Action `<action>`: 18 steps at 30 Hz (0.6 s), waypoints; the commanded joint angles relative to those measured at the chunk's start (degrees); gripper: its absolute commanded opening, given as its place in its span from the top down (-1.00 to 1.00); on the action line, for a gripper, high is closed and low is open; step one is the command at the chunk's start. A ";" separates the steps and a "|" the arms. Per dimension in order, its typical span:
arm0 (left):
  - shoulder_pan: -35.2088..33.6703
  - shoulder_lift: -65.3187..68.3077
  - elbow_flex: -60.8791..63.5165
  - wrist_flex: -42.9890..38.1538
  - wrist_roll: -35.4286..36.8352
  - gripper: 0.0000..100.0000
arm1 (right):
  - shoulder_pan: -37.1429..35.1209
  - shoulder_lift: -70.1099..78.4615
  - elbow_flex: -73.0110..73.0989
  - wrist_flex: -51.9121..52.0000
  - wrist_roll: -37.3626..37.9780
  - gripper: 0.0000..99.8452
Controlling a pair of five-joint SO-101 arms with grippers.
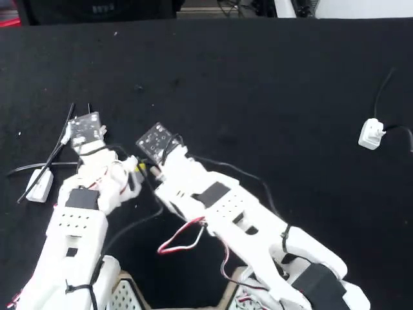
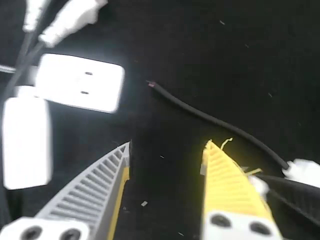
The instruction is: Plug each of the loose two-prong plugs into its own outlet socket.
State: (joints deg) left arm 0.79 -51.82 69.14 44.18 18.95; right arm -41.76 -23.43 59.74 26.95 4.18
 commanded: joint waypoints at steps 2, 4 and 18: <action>1.98 -0.35 -3.12 -0.88 0.53 0.53 | -1.76 -0.13 0.04 -1.76 -0.79 0.98; 2.15 -0.35 -3.12 -0.79 0.44 0.53 | -2.02 -0.13 0.22 -1.76 -0.79 0.98; 1.80 -0.44 -3.56 -6.24 0.44 0.53 | -5.27 -0.13 0.66 -1.76 -0.79 0.98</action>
State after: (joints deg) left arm 1.76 -51.82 69.14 38.90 18.95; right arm -45.80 -23.43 60.97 26.42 3.74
